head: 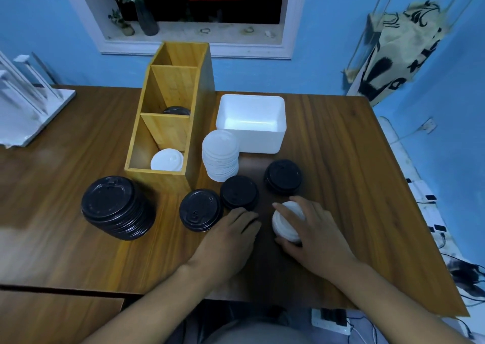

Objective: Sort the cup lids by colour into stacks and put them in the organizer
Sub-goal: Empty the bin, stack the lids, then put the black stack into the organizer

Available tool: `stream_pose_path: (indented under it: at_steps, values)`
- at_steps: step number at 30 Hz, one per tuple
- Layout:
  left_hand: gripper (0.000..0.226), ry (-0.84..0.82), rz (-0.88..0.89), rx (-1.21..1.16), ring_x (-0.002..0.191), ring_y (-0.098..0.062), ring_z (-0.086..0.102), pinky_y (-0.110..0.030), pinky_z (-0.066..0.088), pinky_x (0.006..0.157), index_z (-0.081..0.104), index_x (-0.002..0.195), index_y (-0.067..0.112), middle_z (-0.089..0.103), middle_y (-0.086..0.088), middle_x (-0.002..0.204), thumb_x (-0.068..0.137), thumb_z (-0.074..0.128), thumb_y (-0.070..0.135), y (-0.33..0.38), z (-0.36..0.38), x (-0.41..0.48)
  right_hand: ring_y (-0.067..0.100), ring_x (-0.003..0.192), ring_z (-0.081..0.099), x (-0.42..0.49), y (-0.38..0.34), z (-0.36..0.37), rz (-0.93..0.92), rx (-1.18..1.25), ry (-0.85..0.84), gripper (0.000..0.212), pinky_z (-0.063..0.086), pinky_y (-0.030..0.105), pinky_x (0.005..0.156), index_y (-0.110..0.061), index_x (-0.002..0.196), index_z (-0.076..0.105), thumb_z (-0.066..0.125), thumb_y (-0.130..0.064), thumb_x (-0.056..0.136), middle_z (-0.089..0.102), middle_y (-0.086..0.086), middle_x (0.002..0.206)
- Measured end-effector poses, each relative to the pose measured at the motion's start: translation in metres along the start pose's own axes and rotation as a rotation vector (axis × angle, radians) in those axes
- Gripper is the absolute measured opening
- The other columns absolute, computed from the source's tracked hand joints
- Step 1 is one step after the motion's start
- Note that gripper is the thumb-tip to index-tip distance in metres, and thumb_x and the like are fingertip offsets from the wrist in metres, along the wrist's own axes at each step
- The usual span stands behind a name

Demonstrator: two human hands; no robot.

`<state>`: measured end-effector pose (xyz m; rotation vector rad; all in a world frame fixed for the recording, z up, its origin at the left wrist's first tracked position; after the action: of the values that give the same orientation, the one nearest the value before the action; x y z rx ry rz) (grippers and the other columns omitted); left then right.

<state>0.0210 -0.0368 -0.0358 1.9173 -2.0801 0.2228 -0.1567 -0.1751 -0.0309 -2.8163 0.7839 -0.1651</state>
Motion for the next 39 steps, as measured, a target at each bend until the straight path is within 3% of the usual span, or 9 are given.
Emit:
stream_pose_path:
  at_steps: [4,7,10,13,15,22,29,39]
  values:
    - [0.029,0.065,-0.028,0.038,0.119,-0.024,0.061,-0.038,0.047,0.104,0.075,0.115,0.014,0.069,-0.002,0.124,0.089,0.072,0.026,-0.009,-0.025,-0.013,0.015,0.130,0.035,0.003,0.005,-0.005,0.025,0.135,-0.013,0.079,0.043,0.040,0.105,-0.041,0.152,0.030,0.060,-0.063,0.082,0.033,-0.010,0.148]
    - [0.036,0.119,-0.194,0.081,0.124,-0.029,0.058,-0.043,0.048,0.103,0.073,0.121,0.013,0.066,-0.005,0.130,0.091,0.070,0.032,-0.030,-0.044,-0.023,0.010,0.131,0.035,0.022,0.000,-0.025,0.034,0.274,0.082,0.082,0.041,0.037,0.105,-0.040,0.148,0.036,0.074,-0.056,0.078,0.038,-0.014,0.147]
    - [0.057,0.027,-0.396,0.128,0.133,-0.032,0.050,-0.047,0.045,0.107,0.062,0.136,0.014,0.056,-0.007,0.142,0.091,0.068,0.048,-0.056,-0.044,-0.034,0.006,0.127,0.040,0.067,-0.021,-0.049,0.016,0.355,0.192,0.080,0.037,0.030,0.102,-0.036,0.142,0.039,0.081,-0.050,0.075,0.045,-0.014,0.143]
    - [0.064,-0.018,-0.463,0.092,0.137,-0.031,0.047,-0.048,0.047,0.107,0.055,0.143,0.015,0.048,-0.006,0.151,0.094,0.062,0.056,-0.064,-0.033,-0.042,0.001,0.119,0.043,0.119,-0.050,-0.066,-0.044,0.411,0.267,0.073,0.038,0.020,0.097,-0.028,0.136,0.047,0.081,-0.050,0.076,0.052,-0.008,0.138]
    - [0.064,-0.002,-0.476,0.044,0.139,-0.030,0.044,-0.048,0.049,0.106,0.053,0.145,0.015,0.045,-0.006,0.153,0.096,0.062,0.055,-0.065,-0.027,-0.043,0.006,0.122,0.045,0.149,-0.066,-0.073,-0.068,0.411,0.292,0.069,0.039,0.021,0.098,-0.025,0.135,0.050,0.077,-0.052,0.078,0.053,-0.007,0.139]
    - [0.062,0.066,-0.488,-0.024,0.144,-0.030,0.041,-0.049,0.048,0.106,0.052,0.147,0.013,0.040,-0.008,0.157,0.100,0.057,0.053,-0.065,-0.014,-0.048,0.021,0.141,0.035,0.193,-0.085,-0.059,-0.095,0.255,0.169,0.067,0.034,0.038,0.112,-0.029,0.146,0.045,0.069,-0.051,0.087,0.034,-0.002,0.159]
    - [0.063,0.075,-0.477,0.014,0.147,-0.029,0.039,-0.048,0.045,0.110,0.050,0.149,0.014,0.039,-0.008,0.159,0.101,0.054,0.054,-0.064,-0.013,-0.050,0.030,0.135,0.044,0.190,-0.089,-0.043,-0.168,-0.037,0.314,0.066,0.043,0.047,0.105,-0.025,0.146,0.048,0.054,-0.061,0.091,0.043,0.010,0.154]
    - [0.061,0.100,-0.456,-0.019,0.146,-0.032,0.040,-0.049,0.045,0.109,0.054,0.147,0.011,0.042,-0.011,0.157,0.101,0.056,0.052,-0.065,-0.011,-0.049,0.032,0.129,0.050,0.193,-0.091,-0.037,-0.188,-0.248,0.262,0.070,0.048,0.047,0.098,-0.025,0.149,0.039,0.052,-0.064,0.092,0.043,0.014,0.153]
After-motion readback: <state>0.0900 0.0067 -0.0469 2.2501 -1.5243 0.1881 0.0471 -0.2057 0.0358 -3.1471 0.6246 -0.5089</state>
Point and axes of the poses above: each hand's wrist, its own x-axis towards the middle knuckle, its own z-axis out of the palm, y = z × x, the point moved 2 cm from there along x, towards the middle knuckle
